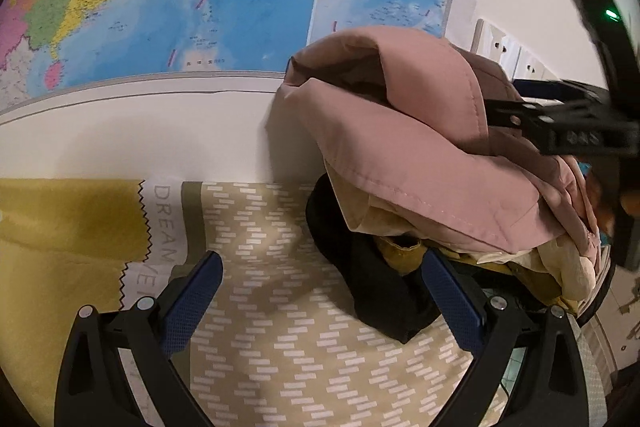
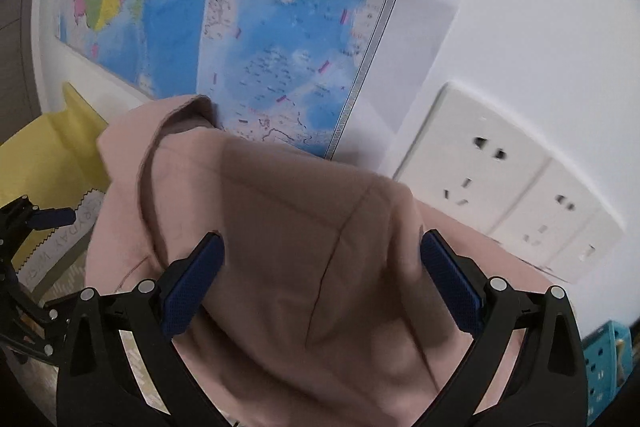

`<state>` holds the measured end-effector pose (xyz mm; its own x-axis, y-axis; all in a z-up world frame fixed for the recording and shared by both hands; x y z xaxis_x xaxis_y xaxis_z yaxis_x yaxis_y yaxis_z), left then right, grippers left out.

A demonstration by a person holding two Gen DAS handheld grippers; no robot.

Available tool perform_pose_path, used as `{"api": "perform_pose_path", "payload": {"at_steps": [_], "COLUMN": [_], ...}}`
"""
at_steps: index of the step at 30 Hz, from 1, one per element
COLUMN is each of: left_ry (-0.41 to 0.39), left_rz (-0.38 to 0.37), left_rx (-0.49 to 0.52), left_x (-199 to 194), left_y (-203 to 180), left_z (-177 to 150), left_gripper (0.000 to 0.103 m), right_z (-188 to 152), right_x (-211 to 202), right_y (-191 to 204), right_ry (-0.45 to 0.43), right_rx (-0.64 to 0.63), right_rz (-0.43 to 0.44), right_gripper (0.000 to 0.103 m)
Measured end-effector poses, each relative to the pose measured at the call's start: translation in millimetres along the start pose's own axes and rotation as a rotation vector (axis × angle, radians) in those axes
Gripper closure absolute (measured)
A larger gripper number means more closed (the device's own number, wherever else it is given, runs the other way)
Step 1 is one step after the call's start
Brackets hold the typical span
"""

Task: Fold large clothes
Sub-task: 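Grasp the pink jacket on the pile with both grippers and lift it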

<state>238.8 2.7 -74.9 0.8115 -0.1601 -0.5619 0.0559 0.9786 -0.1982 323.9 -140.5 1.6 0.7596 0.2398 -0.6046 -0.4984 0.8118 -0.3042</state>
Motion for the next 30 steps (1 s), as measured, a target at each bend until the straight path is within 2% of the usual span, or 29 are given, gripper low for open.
{"api": "perform_pose_path", "payload": {"at_steps": [3,4,5,6,7,9,12,15,18,23,26,27,28,29,30], "left_ry": [-0.016,-0.019,-0.02,-0.025,-0.029,-0.041,-0.052,-0.077,-0.105,-0.133,-0.144,-0.15,-0.16,-0.173,-0.187], "left_rz": [-0.015,-0.024,-0.029,-0.032,-0.037,-0.054,-0.075,-0.109,-0.147,-0.252,-0.243,-0.255,-0.291,-0.308,-0.306], "left_rx": [0.027,0.037,0.045,0.055,0.062,0.072,0.078,0.087,0.11,0.132,0.156,0.155,0.154,0.153,0.161], "left_x": [6.2,7.7,10.4,11.7,12.1,13.4,16.6,21.9,29.7,41.0,46.8,46.0,43.0,40.2,38.0], "left_y": [-5.2,-7.2,-8.2,-9.5,-9.7,-10.5,-14.6,-20.8,-28.1,-40.4,-43.4,-44.6,-47.9,-50.4,-52.6], "left_z": [2.9,4.1,5.7,6.7,6.7,8.7,12.6,20.6,30.2,40.9,49.9,53.7,59.6,65.8,70.4], "left_gripper": [0.007,0.007,0.007,0.007,0.007,0.007,0.007,0.007,0.007,0.007,0.007,0.016,0.029,0.035,0.046], "right_z": [3.2,3.8,3.9,3.5,3.5,7.2,22.6,31.8,27.7,31.3,41.0,43.8,46.6,48.7,50.5], "right_x": [13.5,17.4,19.4,20.2,19.4,3.0,-42.3,-83.0,-109.8,-147.1,-172.5,-185.2,-197.5,-204.4,-214.4], "right_y": [9.4,10.8,14.8,14.2,14.8,7.2,-13.2,-34.3,-51.7,-80.3,-95.2,-102.0,-107.9,-111.0,-115.7], "right_ry": [0.024,0.034,0.036,0.049,0.056,0.025,-0.081,-0.142,-0.174,-0.24,-0.316,-0.343,-0.362,-0.37,-0.381], "right_rx": [-0.059,-0.073,-0.083,-0.075,-0.064,-0.04,-0.004,0.061,0.112,0.194,0.257,0.278,0.285,0.29,0.302], "right_rz": [0.076,0.086,0.124,0.14,0.15,0.165,0.132,0.143,0.121,0.077,0.03,0.02,0.0,-0.003,-0.011], "right_gripper": [0.006,0.014,0.026,0.059,0.081,0.088,0.089,0.089,0.089,0.09,0.09,0.09,0.09,0.09,0.09]}}
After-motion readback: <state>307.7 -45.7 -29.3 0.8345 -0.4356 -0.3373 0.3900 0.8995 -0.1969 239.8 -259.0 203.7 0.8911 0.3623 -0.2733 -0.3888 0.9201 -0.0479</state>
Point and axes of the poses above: each gripper's, at about its wrist camera, not at the fingertips, and x roughly the way its jaws point, y to its left, z to its top, the point moved 10 cm from there along x, roughly the way its jaws point, and after that the axes turned 3 degrees about -x, right-handed, at the moved point
